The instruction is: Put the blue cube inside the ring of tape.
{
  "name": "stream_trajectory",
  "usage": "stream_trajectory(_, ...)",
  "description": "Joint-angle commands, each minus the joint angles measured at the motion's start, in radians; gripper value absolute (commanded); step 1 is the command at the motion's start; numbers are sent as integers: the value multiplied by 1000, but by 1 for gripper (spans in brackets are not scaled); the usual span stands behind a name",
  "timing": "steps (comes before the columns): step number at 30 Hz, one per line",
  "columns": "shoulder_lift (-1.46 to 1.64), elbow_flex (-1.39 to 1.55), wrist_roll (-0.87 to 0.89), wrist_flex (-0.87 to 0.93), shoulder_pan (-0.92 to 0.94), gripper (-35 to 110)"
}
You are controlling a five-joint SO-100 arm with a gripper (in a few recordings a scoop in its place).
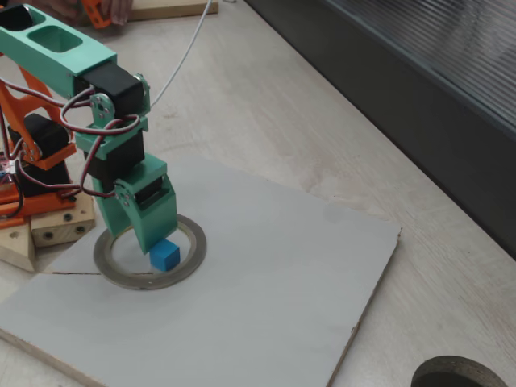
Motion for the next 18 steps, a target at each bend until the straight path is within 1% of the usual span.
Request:
stream_trajectory(1, 20, 0, 2, 28, -17, 42)
stream_trajectory(4, 21, 0, 2, 34, -23, 42)
stream_trajectory(6, 54, -3, 3, 72, -25, 42)
stream_trajectory(13, 318, -3, 3, 213, -15, 42)
stream_trajectory(18, 407, -3, 3, 301, -15, 40)
